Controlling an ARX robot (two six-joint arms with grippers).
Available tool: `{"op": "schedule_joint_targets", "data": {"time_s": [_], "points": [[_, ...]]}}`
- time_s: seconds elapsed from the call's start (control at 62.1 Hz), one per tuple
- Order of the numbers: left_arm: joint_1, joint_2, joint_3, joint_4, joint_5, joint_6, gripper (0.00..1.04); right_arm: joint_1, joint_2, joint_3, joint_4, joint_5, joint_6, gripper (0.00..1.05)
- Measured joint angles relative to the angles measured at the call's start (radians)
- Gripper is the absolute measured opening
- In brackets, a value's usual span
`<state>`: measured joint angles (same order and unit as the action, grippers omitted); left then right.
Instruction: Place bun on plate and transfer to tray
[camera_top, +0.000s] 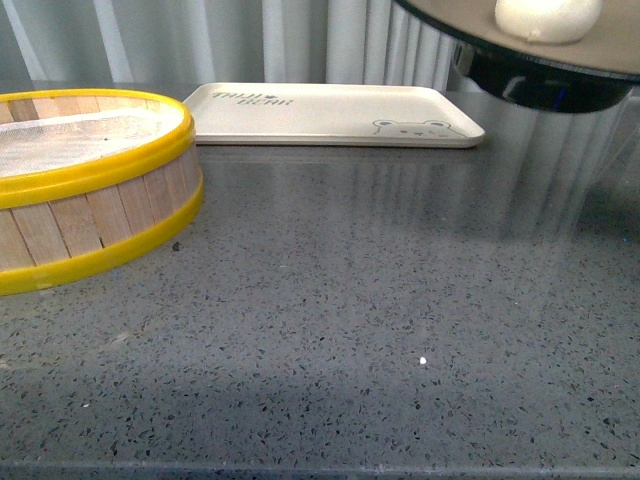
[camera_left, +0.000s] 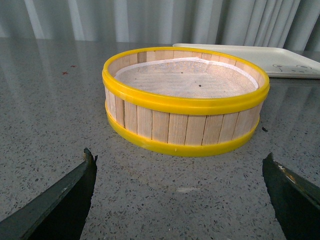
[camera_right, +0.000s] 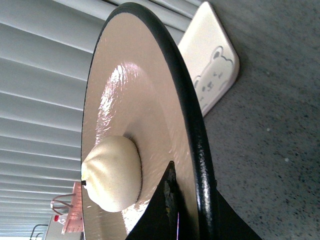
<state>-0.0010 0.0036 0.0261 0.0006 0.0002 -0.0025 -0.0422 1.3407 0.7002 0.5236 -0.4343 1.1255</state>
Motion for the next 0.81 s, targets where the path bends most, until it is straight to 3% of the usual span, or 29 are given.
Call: {"op": "schedule_joint_targets", "data": {"time_s": [0.129,0.274,0.612,0.805], "points": [[0.000,0.000,0.000,0.000,0.000,0.000,0.98,-0.023,0.035,0.030,0.016,-0.017,-0.005,0.03],[0.000,0.000,0.000,0.000,0.000,0.000,0.98,-0.032,0.214,0.197,0.000,-0.008,0.016,0.03],[0.000,0.000,0.000,0.000,0.000,0.000,0.98,0.024,0.543,0.635,-0.172,0.032,0.082,0.03],[0.000,0.000,0.000,0.000,0.000,0.000,0.98,0.053,0.765,0.974,-0.352,0.036,0.084,0.03]]}}
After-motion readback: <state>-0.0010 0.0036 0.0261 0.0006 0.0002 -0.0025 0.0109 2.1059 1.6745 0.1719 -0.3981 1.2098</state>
